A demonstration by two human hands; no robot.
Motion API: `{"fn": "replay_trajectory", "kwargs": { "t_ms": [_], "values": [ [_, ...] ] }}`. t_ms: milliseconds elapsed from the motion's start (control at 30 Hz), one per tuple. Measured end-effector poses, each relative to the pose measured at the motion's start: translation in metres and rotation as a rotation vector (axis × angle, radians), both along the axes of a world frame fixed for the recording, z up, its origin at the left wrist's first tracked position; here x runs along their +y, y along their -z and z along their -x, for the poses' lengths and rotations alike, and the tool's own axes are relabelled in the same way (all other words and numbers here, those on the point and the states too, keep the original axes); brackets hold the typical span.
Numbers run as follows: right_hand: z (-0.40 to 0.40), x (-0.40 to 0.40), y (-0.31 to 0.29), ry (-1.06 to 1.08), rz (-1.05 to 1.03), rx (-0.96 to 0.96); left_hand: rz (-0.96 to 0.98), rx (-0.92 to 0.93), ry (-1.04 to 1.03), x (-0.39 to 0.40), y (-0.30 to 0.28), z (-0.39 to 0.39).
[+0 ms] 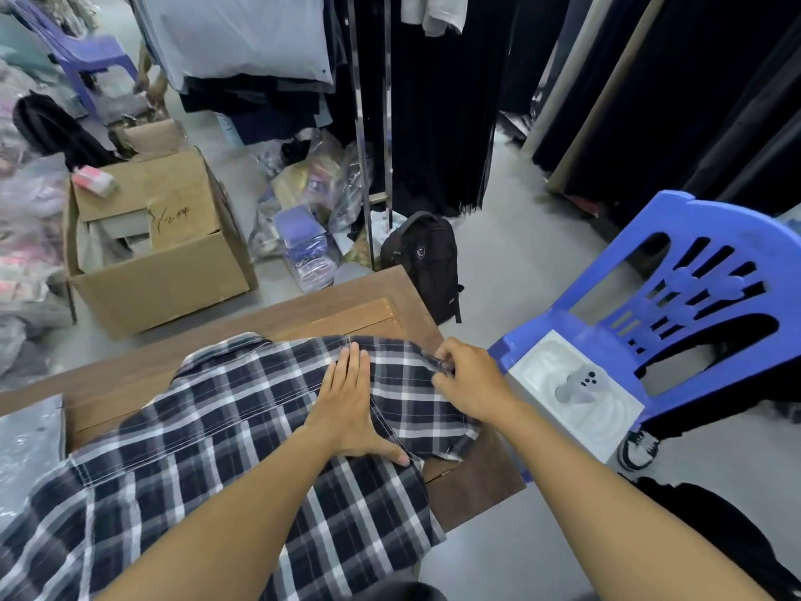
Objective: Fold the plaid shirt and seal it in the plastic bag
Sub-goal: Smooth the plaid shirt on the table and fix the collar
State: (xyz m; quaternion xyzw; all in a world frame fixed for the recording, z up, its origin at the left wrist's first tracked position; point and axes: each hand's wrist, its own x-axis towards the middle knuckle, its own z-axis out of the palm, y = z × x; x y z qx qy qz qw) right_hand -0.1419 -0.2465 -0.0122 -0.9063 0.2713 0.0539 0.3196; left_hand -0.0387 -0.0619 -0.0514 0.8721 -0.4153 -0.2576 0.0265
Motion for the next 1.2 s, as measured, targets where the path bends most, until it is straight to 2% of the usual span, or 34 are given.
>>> {"fn": "replay_trajectory", "kwargs": {
  "t_ms": [100, 200, 267, 333, 367, 467, 533, 567, 667, 733, 833, 900, 933, 967, 1033, 1200],
  "values": [
    [-0.006, 0.023, -0.031, -0.076, -0.121, -0.059, 0.024, 0.060, -0.013, 0.003, 0.001, -0.003],
    [-0.015, 0.051, -0.058, -0.195, -0.212, -0.084, 0.206, 0.241, -0.087, 0.009, -0.005, -0.013],
    [-0.020, 0.073, -0.066, -0.260, -0.280, -0.041, 0.393, 0.367, -0.204, 0.019, -0.010, -0.025],
    [-0.025, 0.096, -0.064, -0.325, -0.316, 0.030, 0.549, 0.319, -0.349, 0.032, -0.018, -0.037],
    [-0.026, 0.108, -0.060, -0.359, -0.312, 0.068, 0.598, 0.346, -0.484, 0.036, -0.022, -0.042],
    [-0.030, 0.139, -0.044, -0.463, -0.249, 0.180, 0.700, 0.721, -0.978, 0.045, -0.024, -0.060],
    [-0.031, 0.156, -0.031, -0.498, -0.244, 0.232, 0.634, 0.942, -1.018, 0.050, -0.020, -0.069],
    [-0.030, 0.163, -0.024, -0.502, -0.253, 0.257, 0.577, 0.944, -0.963, 0.050, -0.020, -0.070],
    [-0.027, 0.176, -0.008, -0.476, -0.364, 0.318, 0.556, 0.748, -0.887, 0.045, -0.010, -0.067],
    [-0.025, 0.175, -0.005, -0.431, -0.384, 0.263, 0.557, 0.606, -0.829, 0.037, -0.006, -0.061],
    [-0.024, 0.154, -0.002, -0.374, -0.036, 0.039, 0.572, 0.167, -0.585, 0.038, -0.003, -0.049],
    [-0.022, 0.138, 0.006, -0.402, 0.232, -0.035, 0.514, -0.204, -0.274, 0.045, 0.003, -0.041],
    [-0.019, 0.132, 0.014, -0.435, 0.322, -0.030, 0.470, -0.318, -0.109, 0.049, 0.007, -0.037],
    [-0.014, 0.130, 0.022, -0.472, 0.362, 0.004, 0.419, -0.375, 0.027, 0.053, 0.013, -0.036],
    [-0.004, 0.131, 0.043, -0.546, 0.396, 0.074, 0.296, -0.382, 0.144, 0.062, 0.027, -0.039],
    [0.014, 0.136, 0.076, -0.566, 0.497, 0.038, 0.220, -0.308, 0.156, 0.068, 0.046, -0.048]
  ]
}}
